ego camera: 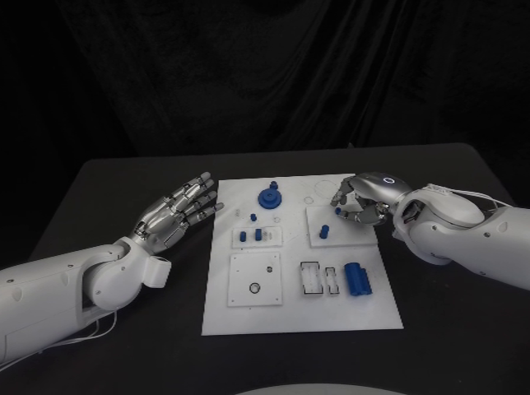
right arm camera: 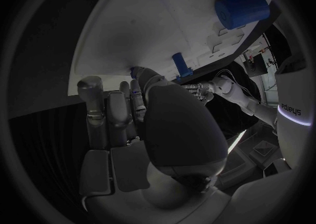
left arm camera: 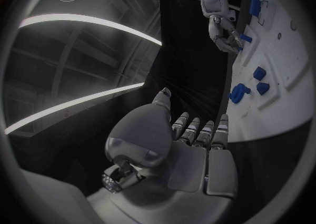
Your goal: Assemble the parts on the task board
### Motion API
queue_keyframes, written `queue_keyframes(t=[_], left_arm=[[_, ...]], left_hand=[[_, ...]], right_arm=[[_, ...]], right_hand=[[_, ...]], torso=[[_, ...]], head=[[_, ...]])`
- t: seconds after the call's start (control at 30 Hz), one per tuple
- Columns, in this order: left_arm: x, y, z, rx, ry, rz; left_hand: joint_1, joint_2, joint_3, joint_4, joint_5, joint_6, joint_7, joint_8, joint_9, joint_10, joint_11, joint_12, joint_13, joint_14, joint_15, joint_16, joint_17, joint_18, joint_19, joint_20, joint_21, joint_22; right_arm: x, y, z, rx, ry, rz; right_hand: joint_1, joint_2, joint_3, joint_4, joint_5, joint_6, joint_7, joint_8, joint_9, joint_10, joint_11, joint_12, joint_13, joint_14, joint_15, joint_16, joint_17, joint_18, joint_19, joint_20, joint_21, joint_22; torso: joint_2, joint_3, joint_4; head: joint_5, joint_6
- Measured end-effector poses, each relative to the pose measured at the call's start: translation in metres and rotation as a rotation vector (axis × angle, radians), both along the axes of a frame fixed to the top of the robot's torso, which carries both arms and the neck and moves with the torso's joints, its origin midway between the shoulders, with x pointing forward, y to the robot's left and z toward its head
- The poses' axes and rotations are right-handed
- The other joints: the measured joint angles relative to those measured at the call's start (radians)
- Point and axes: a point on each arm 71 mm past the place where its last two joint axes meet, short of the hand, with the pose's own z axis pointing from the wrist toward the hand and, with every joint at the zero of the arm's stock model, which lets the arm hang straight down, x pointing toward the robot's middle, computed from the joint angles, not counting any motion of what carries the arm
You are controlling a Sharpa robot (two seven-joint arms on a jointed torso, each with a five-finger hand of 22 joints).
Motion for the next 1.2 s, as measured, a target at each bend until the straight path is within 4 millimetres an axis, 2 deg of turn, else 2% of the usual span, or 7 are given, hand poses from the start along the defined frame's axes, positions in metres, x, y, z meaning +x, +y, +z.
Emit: queue_keyframes(t=[0.07, 0.1, 0.17, 0.4, 0.67, 0.93, 1.2], left_arm=[[0.0003, 0.0, -0.0001, 0.0, 0.0, 0.0], [0.0004, 0.0, -0.0001, 0.0, 0.0, 0.0], [0.0007, 0.0004, -0.0003, 0.0, 0.0, 0.0], [0.0013, 0.0007, -0.0005, 0.001, -0.001, 0.0], [0.0016, 0.0004, -0.0006, -0.001, -0.001, -0.002], [0.0019, 0.0003, -0.0006, -0.002, -0.001, -0.003], [0.0022, -0.0007, -0.0007, -0.004, -0.001, -0.007]], left_hand=[[0.003, 0.003, 0.002, -0.002, 0.004, 0.0, 0.0, 0.0, 0.0, 0.0, 0.0, 0.0, 0.0, 0.0, 0.0, 0.0, 0.0, 0.015, 0.0, 0.0, 0.0, 0.0], [0.003, 0.003, 0.002, -0.002, 0.004, 0.0, 0.0, 0.0, 0.0, 0.0, 0.0, 0.0, 0.0, 0.0, 0.0, 0.0, 0.0, 0.016, 0.0, 0.0, 0.0, 0.001], [0.002, 0.002, 0.003, -0.01, 0.013, 0.0, 0.0, 0.0, 0.0, 0.0, 0.0, 0.0, 0.0, 0.0, 0.0, 0.0, 0.0, 0.016, 0.0, 0.007, 0.004, 0.001], [0.01, 0.002, 0.008, -0.02, 0.028, 0.0, 0.0, 0.0, 0.0, 0.003, 0.003, 0.0, 0.0, 0.004, 0.004, 0.004, 0.001, 0.015, 0.002, 0.009, 0.004, 0.003], [0.01, 0.002, 0.011, -0.027, 0.04, 0.0, 0.0, 0.0, 0.0, 0.003, 0.003, 0.0, 0.0, 0.004, 0.004, 0.004, 0.002, 0.015, 0.004, 0.011, 0.008, 0.005], [0.014, 0.006, 0.01, -0.033, 0.047, 0.0, 0.0, 0.0, 0.0, 0.003, 0.003, 0.0, 0.0, 0.007, 0.007, 0.004, 0.003, 0.015, 0.007, 0.014, 0.008, 0.007], [0.014, 0.006, 0.015, -0.037, 0.055, 0.0, 0.0, 0.0, 0.0, 0.003, 0.01, 0.0, 0.0, 0.007, 0.007, 0.004, 0.003, 0.015, 0.007, 0.014, 0.008, 0.008]], right_arm=[[0.0, 0.0013, -0.0001, 0.0, 0.0, 0.003], [0.0, 0.0018, -0.0002, 0.0, -0.001, 0.004], [0.0002, 0.0028, -0.0003, 0.0, -0.001, 0.006], [0.0017, 0.0035, -0.0014, -0.004, 0.001, 0.005], [0.0018, 0.0038, -0.004, -0.011, 0.012, 0.005], [0.002, 0.0032, -0.005, -0.018, 0.021, 0.003], [0.0019, 0.0033, -0.0052, -0.019, 0.023, 0.003]], right_hand=[[0.0, 0.0, 0.003, 0.003, 0.0, 0.0, 0.0, 0.0, 0.002, 0.011, -0.001, 0.0, 0.0, 0.008, 0.001, 0.005, 0.003, 0.0, 0.004, -0.004, 0.009, 0.0], [0.0, 0.0, 0.003, 0.003, 0.0, 0.0, 0.0, 0.0, 0.003, 0.012, -0.002, 0.002, 0.0, 0.008, 0.001, 0.005, 0.004, 0.0, 0.006, -0.001, 0.009, 0.0], [0.0, 0.0, 0.003, 0.003, 0.0, 0.0, 0.0, 0.0, 0.005, 0.015, -0.005, 0.004, 0.0, 0.008, 0.001, 0.005, 0.004, 0.0, 0.01, -0.002, 0.015, 0.0], [-0.003, 0.003, 0.01, 0.01, 0.0, 0.004, 0.004, 0.004, 0.01, 0.02, -0.003, -0.003, -0.009, 0.014, 0.0, 0.011, 0.009, 0.0, 0.018, -0.004, 0.026, 0.0], [-0.004, 0.004, 0.022, 0.008, 0.001, 0.018, 0.011, 0.016, 0.026, 0.068, -0.012, -0.027, -0.03, 0.032, -0.001, 0.019, 0.017, 0.0, 0.034, -0.005, 0.049, 0.001], [-0.004, 0.004, 0.033, 0.003, 0.027, 0.027, 0.016, 0.022, 0.039, 0.1, -0.011, -0.053, -0.051, 0.033, -0.003, 0.023, 0.019, 0.0, 0.039, -0.007, 0.06, 0.001], [0.004, 0.013, 0.05, -0.008, 0.049, 0.062, 0.016, 0.051, 0.068, 0.159, -0.023, -0.077, -0.072, 0.046, -0.009, 0.028, 0.025, 0.0, 0.05, -0.011, 0.084, 0.0]], torso=[[0.0, -0.0001, -0.0001], [0.0, -0.0002, 0.0], [0.0, -0.0003, 0.0], [0.001, -0.0007, 0.0004], [0.001, -0.0008, 0.0009], [0.001, -0.0011, 0.0005], [0.001, -0.0008, 0.0004]], head=[[0.001, -0.002], [0.002, -0.003], [0.003, -0.006], [0.002, -0.013], [0.003, -0.019], [0.006, -0.022], [0.007, -0.023]])
